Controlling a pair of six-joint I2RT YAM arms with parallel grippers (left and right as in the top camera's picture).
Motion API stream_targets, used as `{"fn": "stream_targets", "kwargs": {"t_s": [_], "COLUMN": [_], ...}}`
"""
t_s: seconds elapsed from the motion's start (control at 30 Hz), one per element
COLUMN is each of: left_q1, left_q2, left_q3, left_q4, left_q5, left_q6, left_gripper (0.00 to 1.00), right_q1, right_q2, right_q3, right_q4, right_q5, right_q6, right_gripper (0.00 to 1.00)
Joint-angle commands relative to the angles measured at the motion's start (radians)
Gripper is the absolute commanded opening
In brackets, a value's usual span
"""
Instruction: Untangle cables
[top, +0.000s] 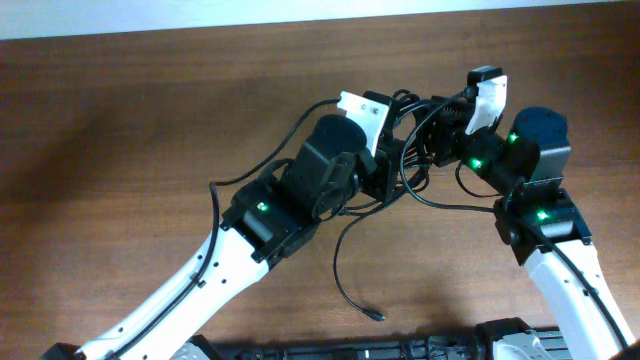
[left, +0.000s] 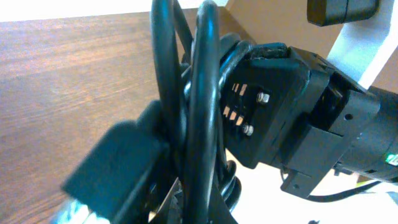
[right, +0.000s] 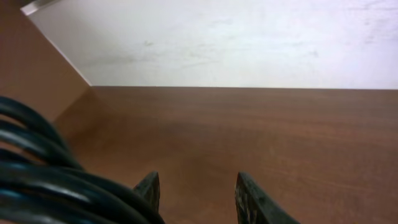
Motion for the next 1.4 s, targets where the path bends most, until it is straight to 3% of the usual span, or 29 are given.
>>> {"fn": "stream_targets", "kwargs": {"t_s": [0.0, 0.1, 0.33, 0.6, 0.73, 0.87, 1.07, 1.17, 1.27, 1.37], "left_q1": [-0.001, 0.029, 0.061, 0.074, 0.131, 0.177, 0.177, 0.177, 0.177, 0.177], "left_q2": [-0.024, -0.051, -0.108, -0.141, -0.201, -0.288, -0.315, -0.312, -0.312, -0.312], "left_q3": [0.01, 0.01, 0.01, 0.01, 0.01, 0.01, 0.01, 0.01, 0.01, 0.01], "left_q4": [-0.046, -0.08, -0.147, -0.146, -0.139, -0.135, -0.05, -0.018, 0.007, 0.029], "left_q5": [-0.057, -0.089, -0.222, -0.327, -0.326, -0.321, -0.1, -0.013, 0.074, 0.156], "left_q6": [0.066, 0.066, 0.066, 0.064, -0.1, -0.211, -0.236, -0.236, -0.236, -0.236], "left_gripper": [0.0, 0.0, 0.0, 0.0, 0.0, 0.0, 0.0, 0.0, 0.0, 0.0], "right_q1": [-0.023, -0.074, -0.103, -0.103, -0.103, -0.103, -0.101, -0.102, -0.102, -0.102], "right_q2": [0.003, 0.002, 0.002, -0.051, -0.085, -0.089, -0.089, -0.089, -0.089, -0.085], "right_q3": [0.01, 0.01, 0.01, 0.01, 0.01, 0.01, 0.01, 0.01, 0.01, 0.01], "right_q4": [-0.019, -0.033, -0.051, -0.051, -0.055, -0.053, 0.058, 0.109, 0.139, 0.142], "right_q5": [0.12, 0.117, 0.111, -0.121, -0.183, -0.364, -0.645, -0.652, -0.64, -0.641], "right_q6": [0.015, 0.092, 0.096, 0.095, 0.058, 0.046, -0.077, -0.079, -0.105, -0.108], "right_gripper": [0.37, 0.38, 0.42, 0.43, 0.44, 0.44, 0.47, 0.5, 0.56, 0.69]}}
